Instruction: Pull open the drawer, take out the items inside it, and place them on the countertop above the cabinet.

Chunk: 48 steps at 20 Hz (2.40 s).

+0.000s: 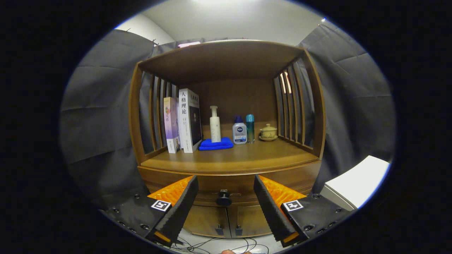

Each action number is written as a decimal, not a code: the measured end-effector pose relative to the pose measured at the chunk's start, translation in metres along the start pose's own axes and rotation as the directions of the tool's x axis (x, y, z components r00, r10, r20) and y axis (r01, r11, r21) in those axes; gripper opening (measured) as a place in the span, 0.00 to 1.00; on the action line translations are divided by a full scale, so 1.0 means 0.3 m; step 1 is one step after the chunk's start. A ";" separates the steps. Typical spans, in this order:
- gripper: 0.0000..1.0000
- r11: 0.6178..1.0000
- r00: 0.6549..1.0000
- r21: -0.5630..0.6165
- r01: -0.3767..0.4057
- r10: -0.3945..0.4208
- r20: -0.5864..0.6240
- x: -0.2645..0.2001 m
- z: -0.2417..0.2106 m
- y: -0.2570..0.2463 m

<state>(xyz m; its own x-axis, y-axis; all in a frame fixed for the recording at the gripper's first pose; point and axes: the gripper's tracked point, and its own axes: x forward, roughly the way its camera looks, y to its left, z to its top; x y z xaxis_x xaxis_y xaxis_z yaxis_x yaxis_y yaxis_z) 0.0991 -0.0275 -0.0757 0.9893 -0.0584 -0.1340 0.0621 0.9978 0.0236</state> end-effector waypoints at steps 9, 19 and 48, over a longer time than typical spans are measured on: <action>0.99 1.000 0.992 -0.019 0.005 -0.007 -0.127 0.206 -0.241 -0.005; 0.85 0.997 0.979 -0.069 0.037 -0.050 -0.196 0.329 -0.400 -0.004; 0.28 0.998 0.974 -0.062 -0.001 -0.013 -0.226 0.156 -0.432 0.003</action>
<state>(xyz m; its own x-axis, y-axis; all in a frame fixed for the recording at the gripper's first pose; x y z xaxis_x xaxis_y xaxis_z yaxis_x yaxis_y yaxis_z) 0.1282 -0.0252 -0.2102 0.9327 -0.0624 -0.3551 0.0525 0.9979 -0.0374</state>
